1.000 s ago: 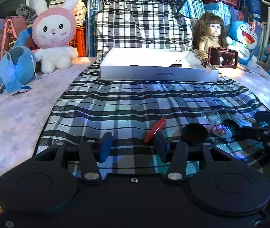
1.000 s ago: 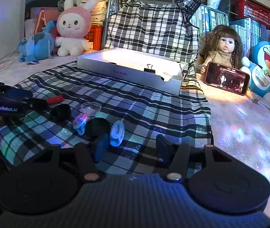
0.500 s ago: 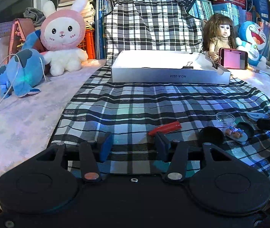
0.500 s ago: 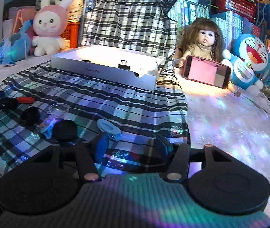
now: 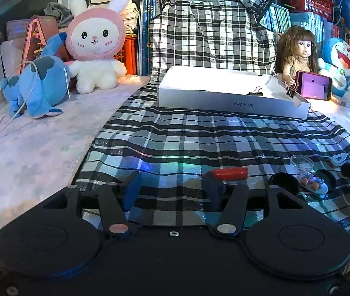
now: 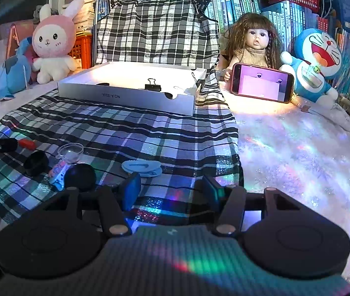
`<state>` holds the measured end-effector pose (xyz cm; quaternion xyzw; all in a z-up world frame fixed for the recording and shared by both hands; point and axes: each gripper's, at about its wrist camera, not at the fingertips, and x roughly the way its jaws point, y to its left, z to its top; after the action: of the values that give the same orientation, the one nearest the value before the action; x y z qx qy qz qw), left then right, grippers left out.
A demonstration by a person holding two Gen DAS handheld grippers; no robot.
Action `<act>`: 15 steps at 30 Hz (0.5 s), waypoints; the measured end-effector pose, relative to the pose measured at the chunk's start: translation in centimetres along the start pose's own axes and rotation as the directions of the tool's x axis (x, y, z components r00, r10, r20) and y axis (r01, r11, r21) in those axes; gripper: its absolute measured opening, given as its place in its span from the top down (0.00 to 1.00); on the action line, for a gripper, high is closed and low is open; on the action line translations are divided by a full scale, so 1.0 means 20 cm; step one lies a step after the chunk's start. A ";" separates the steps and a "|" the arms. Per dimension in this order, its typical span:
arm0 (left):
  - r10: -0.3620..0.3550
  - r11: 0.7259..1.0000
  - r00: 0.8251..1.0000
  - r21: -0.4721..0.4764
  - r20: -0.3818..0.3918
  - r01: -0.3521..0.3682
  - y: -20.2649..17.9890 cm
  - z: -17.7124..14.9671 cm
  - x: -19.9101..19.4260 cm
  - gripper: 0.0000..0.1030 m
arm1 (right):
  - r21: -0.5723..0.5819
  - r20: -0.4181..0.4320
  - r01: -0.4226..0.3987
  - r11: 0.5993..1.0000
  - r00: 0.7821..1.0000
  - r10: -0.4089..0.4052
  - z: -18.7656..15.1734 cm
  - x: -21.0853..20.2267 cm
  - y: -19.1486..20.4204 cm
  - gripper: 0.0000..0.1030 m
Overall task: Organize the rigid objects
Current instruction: 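Move the left tool to the red stick while the right tool approaches the light blue oval piece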
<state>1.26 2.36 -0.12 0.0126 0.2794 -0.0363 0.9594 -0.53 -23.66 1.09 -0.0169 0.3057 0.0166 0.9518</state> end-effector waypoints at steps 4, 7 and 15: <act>0.001 1.000 1.000 -0.004 0.004 -0.001 -0.03 -0.01 -0.01 0.41 | 0.010 0.001 -0.028 1.000 1.000 0.028 0.00 -0.01 0.01 0.34; -0.012 1.000 1.000 -0.014 0.011 0.012 -0.05 -0.02 -0.01 0.36 | 0.004 -0.004 -0.034 0.999 0.999 0.034 0.00 -0.01 0.02 0.34; -0.009 1.000 1.000 -0.015 0.028 0.009 -0.12 -0.03 0.02 0.30 | 0.008 -0.002 -0.049 0.999 0.999 0.049 0.00 0.01 0.06 0.33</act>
<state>0.97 -0.07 -0.87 0.0038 0.2662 -0.0387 0.9631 -0.42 -22.37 0.90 -0.0058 0.3070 0.0387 0.9509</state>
